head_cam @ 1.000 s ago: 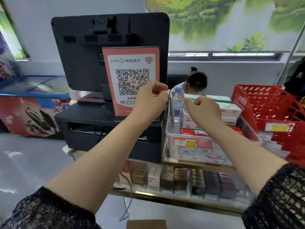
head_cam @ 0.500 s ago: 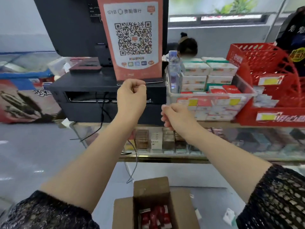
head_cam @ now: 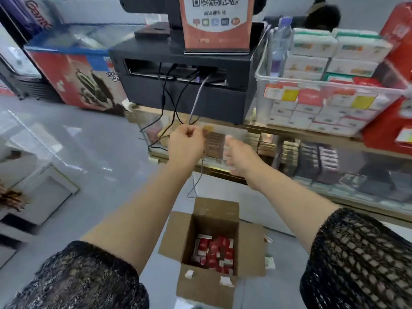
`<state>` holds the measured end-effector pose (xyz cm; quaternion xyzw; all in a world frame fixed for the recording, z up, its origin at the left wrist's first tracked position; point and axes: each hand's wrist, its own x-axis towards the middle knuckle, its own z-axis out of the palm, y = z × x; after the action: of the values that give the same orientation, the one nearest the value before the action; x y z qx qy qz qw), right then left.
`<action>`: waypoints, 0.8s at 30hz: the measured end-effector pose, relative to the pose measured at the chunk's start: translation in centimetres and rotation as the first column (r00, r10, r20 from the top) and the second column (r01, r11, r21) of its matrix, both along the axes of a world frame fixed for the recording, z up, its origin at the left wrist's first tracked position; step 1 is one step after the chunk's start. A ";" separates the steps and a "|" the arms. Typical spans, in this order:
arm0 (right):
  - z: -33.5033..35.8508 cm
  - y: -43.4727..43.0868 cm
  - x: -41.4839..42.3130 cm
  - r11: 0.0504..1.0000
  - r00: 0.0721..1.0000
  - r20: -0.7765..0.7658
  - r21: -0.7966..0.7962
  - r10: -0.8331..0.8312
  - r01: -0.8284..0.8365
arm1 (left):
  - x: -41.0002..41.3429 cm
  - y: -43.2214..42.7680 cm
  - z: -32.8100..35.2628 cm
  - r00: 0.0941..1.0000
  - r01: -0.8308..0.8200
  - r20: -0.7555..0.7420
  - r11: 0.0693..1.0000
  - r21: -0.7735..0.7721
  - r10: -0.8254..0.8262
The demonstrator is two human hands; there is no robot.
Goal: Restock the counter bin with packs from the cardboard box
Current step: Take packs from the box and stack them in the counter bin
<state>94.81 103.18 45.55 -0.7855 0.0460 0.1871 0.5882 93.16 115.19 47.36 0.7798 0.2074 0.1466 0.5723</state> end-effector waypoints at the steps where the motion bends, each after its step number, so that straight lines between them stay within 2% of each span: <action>1: -0.8 -0.4 -0.6 1.000 1.000 -0.003 0.006 0.010 -0.010 | -0.8 -0.5 -1.1 1.000 -0.009 -0.022 1.000 0.001 0.009; 6: -6.2 -2.2 -3.2 0.998 0.998 -0.002 -0.014 0.055 -0.056 | -4.4 -2.5 -7.3 0.982 -0.035 -0.185 0.999 -0.003 0.034; 10: -12.1 -2.6 -4.4 0.999 0.998 -0.057 -0.039 0.034 -0.036 | -6.1 -3.1 -13.6 0.960 -0.015 -0.280 1.000 0.008 0.016; 13: -17.1 -2.6 -4.2 0.993 0.991 -0.088 -0.064 0.097 -0.103 | -6.2 -3.0 -19.7 0.928 -0.009 -0.371 1.000 0.019 0.016; 17: -25.3 -2.2 -4.0 0.999 0.985 -0.173 -0.046 0.012 -0.021 | -5.2 -2.2 -28.2 0.870 0.027 -0.493 0.998 0.059 0.005; 21: -34.2 -1.1 -3.1 1.000 0.962 -0.273 -0.003 -0.003 0.003 | -3.4 -0.9 -37.5 0.817 0.071 -0.576 0.990 0.122 0.012; 24: -40.8 -0.2 -2.4 0.999 0.944 -0.327 -0.021 -0.050 0.045 | -1.9 0.1 -44.4 0.769 0.087 -0.639 0.990 0.108 0.002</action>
<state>92.36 102.98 4.71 -0.7459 0.1630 0.3003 0.5717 91.27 115.32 2.91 0.8237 0.3613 -0.1258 0.4186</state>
